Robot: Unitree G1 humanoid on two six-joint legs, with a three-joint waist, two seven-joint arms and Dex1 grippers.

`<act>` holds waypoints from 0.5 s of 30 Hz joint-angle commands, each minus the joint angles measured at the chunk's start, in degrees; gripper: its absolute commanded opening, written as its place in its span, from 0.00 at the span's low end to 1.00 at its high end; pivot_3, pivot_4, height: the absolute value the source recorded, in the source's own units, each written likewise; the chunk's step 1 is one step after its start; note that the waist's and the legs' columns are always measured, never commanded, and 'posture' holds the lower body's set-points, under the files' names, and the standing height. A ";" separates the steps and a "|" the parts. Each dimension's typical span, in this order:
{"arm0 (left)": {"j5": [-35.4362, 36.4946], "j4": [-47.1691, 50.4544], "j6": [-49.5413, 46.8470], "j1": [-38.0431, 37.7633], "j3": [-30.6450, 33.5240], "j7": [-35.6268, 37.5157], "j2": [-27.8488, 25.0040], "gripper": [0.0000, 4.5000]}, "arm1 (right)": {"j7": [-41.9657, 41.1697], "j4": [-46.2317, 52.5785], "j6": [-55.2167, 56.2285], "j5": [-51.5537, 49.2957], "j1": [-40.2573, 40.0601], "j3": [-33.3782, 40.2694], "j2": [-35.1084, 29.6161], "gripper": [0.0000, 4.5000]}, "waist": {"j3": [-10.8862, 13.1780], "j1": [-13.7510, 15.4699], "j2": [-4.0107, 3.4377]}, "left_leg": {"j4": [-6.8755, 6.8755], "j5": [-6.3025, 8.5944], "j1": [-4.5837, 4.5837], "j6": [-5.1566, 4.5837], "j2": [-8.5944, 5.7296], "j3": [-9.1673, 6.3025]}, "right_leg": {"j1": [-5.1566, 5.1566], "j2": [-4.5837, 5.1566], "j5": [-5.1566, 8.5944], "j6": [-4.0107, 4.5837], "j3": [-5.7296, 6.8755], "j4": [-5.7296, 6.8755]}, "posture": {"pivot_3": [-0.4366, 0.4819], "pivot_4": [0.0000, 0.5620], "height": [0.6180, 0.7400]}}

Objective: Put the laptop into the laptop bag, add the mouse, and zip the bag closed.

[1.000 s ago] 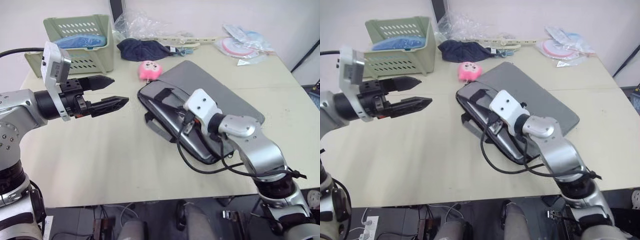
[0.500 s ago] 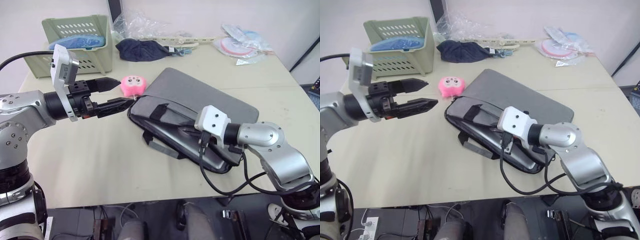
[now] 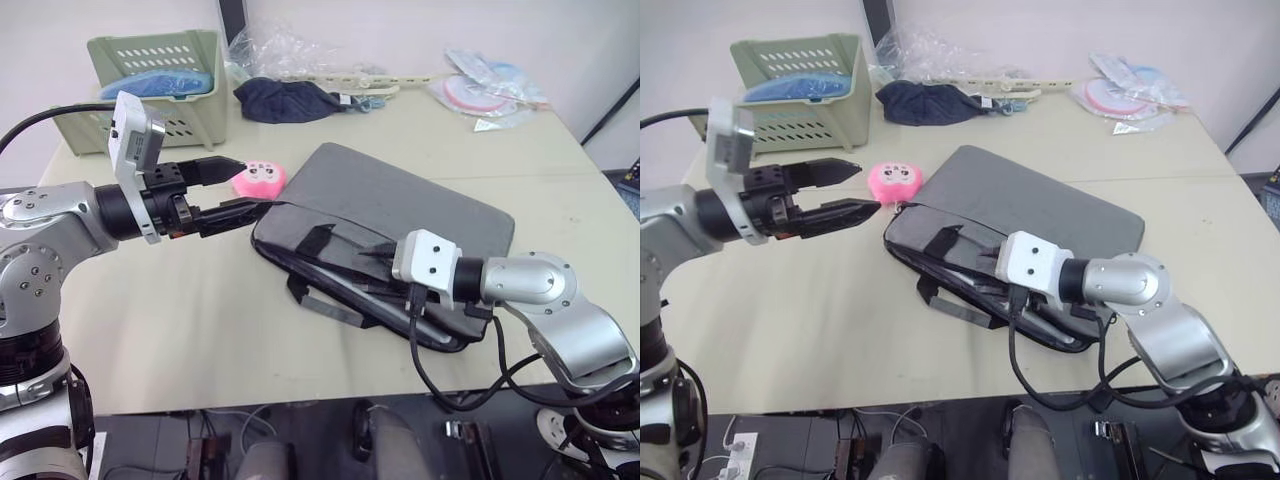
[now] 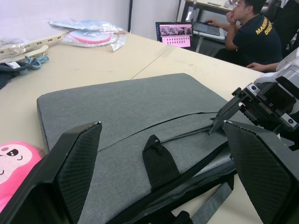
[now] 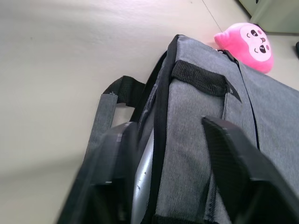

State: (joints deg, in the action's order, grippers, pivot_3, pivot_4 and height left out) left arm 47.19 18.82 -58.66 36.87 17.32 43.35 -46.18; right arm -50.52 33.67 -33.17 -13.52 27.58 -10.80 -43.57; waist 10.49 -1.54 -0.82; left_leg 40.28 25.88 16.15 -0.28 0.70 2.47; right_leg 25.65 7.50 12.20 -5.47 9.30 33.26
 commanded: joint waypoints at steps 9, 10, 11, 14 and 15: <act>-3.35 -9.58 6.98 -4.00 1.34 4.36 -3.90 1.00 | 1.36 0.35 -24.75 -18.97 10.65 19.46 -4.37 0.61 | 0.00 0.06 0.00 | 0.02 0.00 -0.01 0.00 0.00 -0.05 | 0.01 -0.01 0.00 0.00 0.04 0.00 | 0.48 0.27 1.00; -3.81 -11.58 7.92 -3.88 1.40 4.89 -3.86 1.00 | 1.53 -0.54 -28.16 -20.86 9.90 22.55 -5.13 0.61 | 0.00 0.15 0.00 | 0.02 0.00 0.01 0.00 0.00 -0.04 | 0.01 0.00 0.00 0.00 0.04 -0.01 | 0.48 0.27 1.00; -4.04 -13.64 8.70 -3.50 1.51 5.36 -3.56 1.00 | 1.51 -0.96 -30.73 -22.45 8.89 25.37 -5.96 0.61 | 0.00 0.31 0.01 | 0.03 0.00 0.01 0.00 0.00 -0.06 | 0.00 0.00 0.00 0.00 0.05 0.00 | 0.48 0.27 1.00; -5.90 -19.10 11.74 -2.55 0.14 6.59 -2.60 1.00 | 3.02 -0.66 -37.47 -26.36 5.74 32.88 -7.39 0.61 | 0.00 0.96 0.01 | 0.02 0.00 0.06 -0.01 -0.02 0.01 | -0.02 0.01 0.00 0.00 0.03 -0.01 | 0.48 0.27 1.00; -6.96 -20.97 12.96 -2.08 -0.75 6.58 -1.91 1.00 | 3.39 -0.18 -39.72 -27.52 3.92 35.71 -7.81 0.61 | 0.00 1.25 0.01 | -0.02 0.00 0.09 -0.01 -0.02 0.06 | -0.04 0.00 0.00 0.00 0.02 -0.01 | 0.48 0.27 1.00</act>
State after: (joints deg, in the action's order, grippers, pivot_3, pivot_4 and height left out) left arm 41.59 -0.64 -48.31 33.61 16.77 49.00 -48.36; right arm -48.31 31.82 -69.37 -38.18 32.32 19.90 -50.47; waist 10.49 -0.29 -0.81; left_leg 40.22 25.88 16.24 -0.29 0.69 2.57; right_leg 25.61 7.50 12.20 -5.47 9.31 33.26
